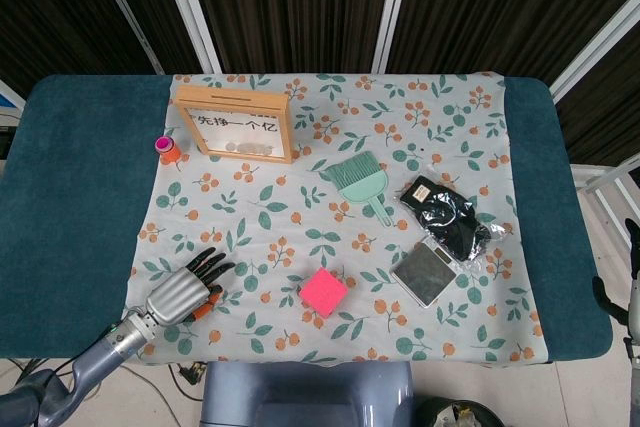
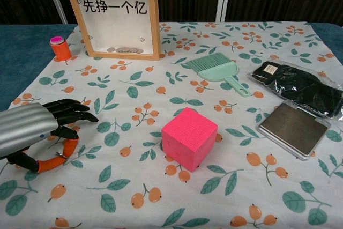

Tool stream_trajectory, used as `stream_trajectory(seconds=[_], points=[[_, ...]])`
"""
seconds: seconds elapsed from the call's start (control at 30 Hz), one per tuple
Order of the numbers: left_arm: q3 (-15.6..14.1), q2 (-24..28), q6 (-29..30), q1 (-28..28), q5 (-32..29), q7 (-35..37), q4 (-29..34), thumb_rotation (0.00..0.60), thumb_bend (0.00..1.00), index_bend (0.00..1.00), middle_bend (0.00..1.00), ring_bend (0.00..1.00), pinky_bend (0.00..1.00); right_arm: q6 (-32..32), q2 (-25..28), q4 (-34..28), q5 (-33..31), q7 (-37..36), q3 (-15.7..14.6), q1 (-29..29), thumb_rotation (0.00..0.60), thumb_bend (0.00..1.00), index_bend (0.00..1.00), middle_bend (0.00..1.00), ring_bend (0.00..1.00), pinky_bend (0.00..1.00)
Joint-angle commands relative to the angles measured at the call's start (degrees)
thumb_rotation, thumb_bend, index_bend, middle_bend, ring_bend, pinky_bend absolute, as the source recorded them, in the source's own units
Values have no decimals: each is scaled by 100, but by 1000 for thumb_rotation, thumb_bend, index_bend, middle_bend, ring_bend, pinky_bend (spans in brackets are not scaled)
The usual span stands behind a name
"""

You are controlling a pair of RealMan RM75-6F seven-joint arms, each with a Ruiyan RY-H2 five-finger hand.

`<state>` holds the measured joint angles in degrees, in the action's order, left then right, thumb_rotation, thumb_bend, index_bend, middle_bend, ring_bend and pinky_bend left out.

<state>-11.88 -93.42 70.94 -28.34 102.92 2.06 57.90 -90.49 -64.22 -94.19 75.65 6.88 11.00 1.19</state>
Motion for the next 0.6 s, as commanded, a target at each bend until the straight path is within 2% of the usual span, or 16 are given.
stream_trajectory(seconds=[0.03,0.2,0.4,0.53,0.6], points=[[27,33,9,14,-29,-6,54,600,392,624,119,0,0,-7,-2,1,9,4,-3,0,600,395,93,54,0,0],[87,84,168,29,-12,47,144,600,485,664,135,0,0,-8,-5,-4,-26,-3,13,-4,600,395,94,54,0,0],[353,228,697,-2,39,274,426,600,496,670,138,0,0,-8,-11,5,-15,17,6,-2,600,395,94,54,0,0],[655,716,751,-220,-61,425,1194,600,497,676,142,0,0,-21,-12,1,-15,30,10,-5,600,394,94,54,0,0],[993,1153,657,-444,-228,358,1765,600,496,677,141,0,0,-22,-17,-6,-28,25,14,-8,600,395,94,54,0,0]])
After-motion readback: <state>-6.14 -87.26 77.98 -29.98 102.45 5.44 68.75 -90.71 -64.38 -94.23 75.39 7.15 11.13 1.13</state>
